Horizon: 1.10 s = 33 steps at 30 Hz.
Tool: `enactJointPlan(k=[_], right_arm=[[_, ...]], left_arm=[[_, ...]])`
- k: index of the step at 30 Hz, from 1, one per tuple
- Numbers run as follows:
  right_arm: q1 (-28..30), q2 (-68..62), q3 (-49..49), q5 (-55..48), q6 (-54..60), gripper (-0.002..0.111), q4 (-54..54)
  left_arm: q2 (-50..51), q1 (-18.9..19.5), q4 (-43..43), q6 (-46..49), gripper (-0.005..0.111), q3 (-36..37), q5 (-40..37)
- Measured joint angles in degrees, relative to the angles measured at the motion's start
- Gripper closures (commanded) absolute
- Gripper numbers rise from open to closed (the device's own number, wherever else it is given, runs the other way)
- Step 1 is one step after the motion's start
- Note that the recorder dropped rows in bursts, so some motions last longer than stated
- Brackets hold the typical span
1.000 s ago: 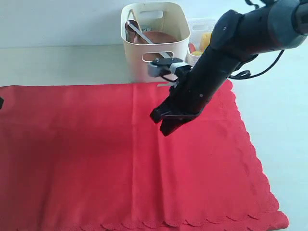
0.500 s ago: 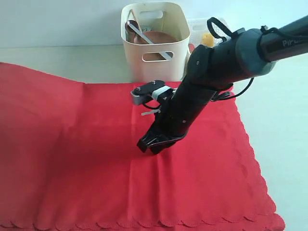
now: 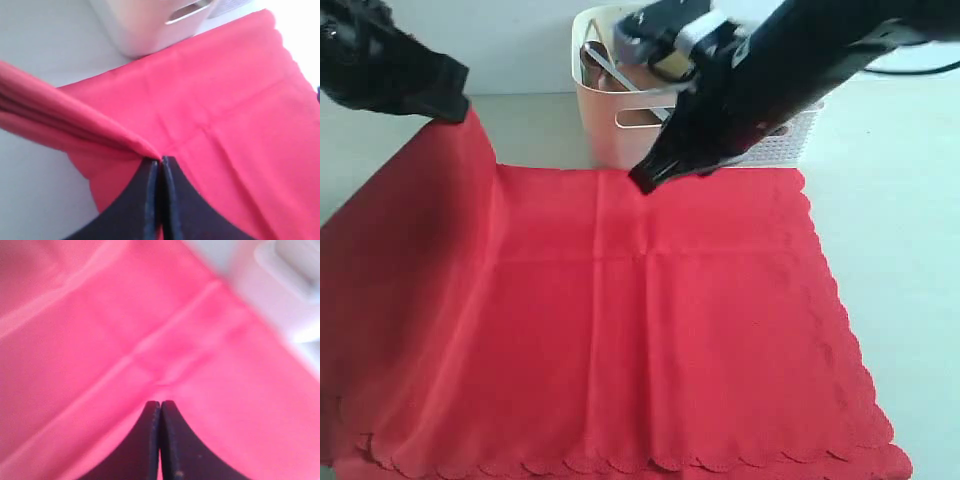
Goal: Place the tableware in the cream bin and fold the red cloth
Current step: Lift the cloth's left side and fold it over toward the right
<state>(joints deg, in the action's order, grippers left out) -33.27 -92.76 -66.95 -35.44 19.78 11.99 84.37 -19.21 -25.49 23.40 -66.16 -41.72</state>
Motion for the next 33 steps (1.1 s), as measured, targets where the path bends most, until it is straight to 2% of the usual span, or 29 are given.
enactJointPlan(k=[6,9,11,22,28,31,33], right_arm=[[0.0,12.14,0.0,-4.95,-28.95,0.108,-35.1],[0.0,16.83,0.0,-9.36,-40.86,0.108,-46.68],[0.0,19.44,0.0,-11.99,-44.49,0.108,-50.95],[0.0,27.42,0.24,-19.1,-46.99,0.108,-53.68],[0.0,28.35,4.23,-18.99,-46.99,0.108,-53.81],[0.0,28.4,6.69,-18.7,-46.99,0.108,-53.81],[0.0,28.4,7.84,-18.24,-47.1,0.108,-53.81]], left_arm=[[0.89,-10.88,-0.11,-0.92,0.107,-4.97,2.97],[3.93,-15.14,-0.43,-1.4,0.107,-8.14,4.19],[6.75,-17.25,-0.42,-1.81,0.107,-10.31,4.45],[22.92,-26.88,-2.24,-3.4,0.107,-24.4,2.89],[30.39,-29.54,-2.6,-5.59,0.106,-29.97,2.35],[33.58,-30.36,-2.6,-5.84,0.096,-32.27,2.18],[35.25,-30.75,-2.6,-6.14,0.079,-33.7,2.21]])
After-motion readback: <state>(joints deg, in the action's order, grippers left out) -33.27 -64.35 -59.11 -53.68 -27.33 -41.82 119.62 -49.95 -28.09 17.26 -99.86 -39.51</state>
